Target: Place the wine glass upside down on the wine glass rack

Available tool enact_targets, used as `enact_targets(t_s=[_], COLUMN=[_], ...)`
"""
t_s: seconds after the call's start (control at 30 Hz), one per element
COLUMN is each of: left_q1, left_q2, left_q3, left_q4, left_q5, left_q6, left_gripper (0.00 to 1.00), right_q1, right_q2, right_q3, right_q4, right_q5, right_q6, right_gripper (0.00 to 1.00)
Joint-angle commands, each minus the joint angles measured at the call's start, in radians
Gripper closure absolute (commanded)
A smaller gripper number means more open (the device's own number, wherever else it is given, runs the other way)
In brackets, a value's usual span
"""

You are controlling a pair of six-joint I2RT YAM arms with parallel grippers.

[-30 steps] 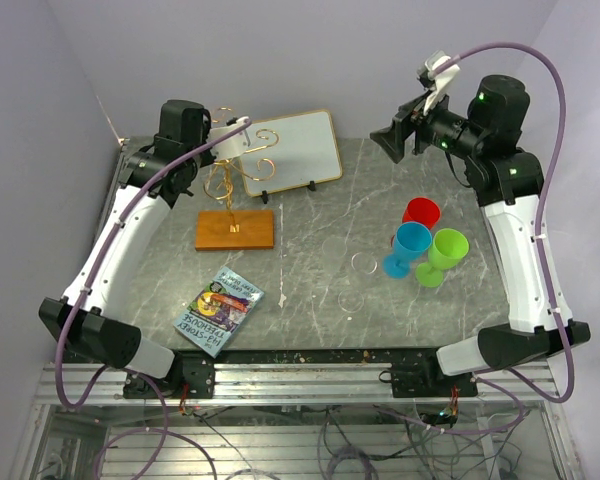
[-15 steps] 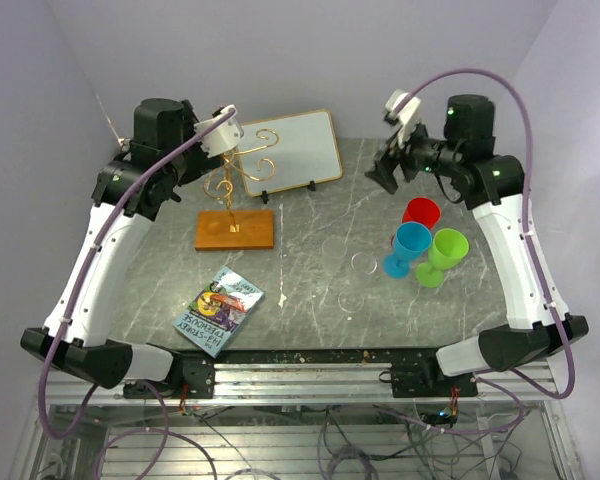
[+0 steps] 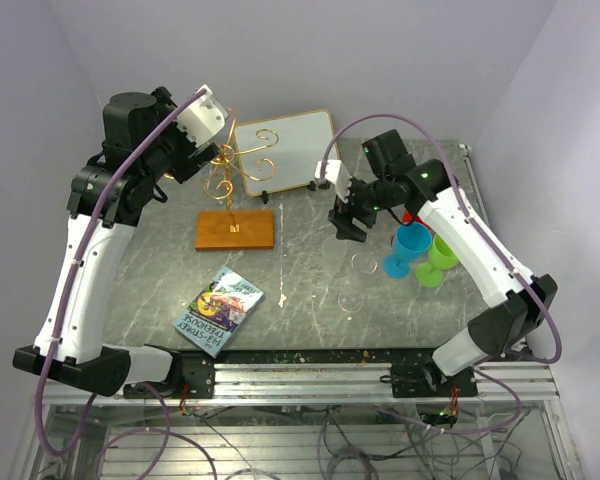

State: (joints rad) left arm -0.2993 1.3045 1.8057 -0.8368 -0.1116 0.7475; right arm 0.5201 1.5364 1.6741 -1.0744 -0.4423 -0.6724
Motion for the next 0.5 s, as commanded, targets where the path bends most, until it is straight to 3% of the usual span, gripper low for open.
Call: enact_targets(t_s=[0.0, 0.47], left_q1=[0.019, 0.026], left_q2=[-0.018, -0.033], left_q3=[0.012, -0.009], left_q4=[0.051, 0.05], left_q5=[0.007, 0.0], left_q6=[-0.037, -0.024], left_gripper=[0.01, 0.01], right_q1=[0.054, 0.134], right_q2=[0.032, 0.111], right_q3=[-0.01, -0.013], right_q4=[-0.062, -0.077], right_q5=[0.034, 0.106], right_q6=[-0.015, -0.001], right_gripper=[0.33, 0.55])
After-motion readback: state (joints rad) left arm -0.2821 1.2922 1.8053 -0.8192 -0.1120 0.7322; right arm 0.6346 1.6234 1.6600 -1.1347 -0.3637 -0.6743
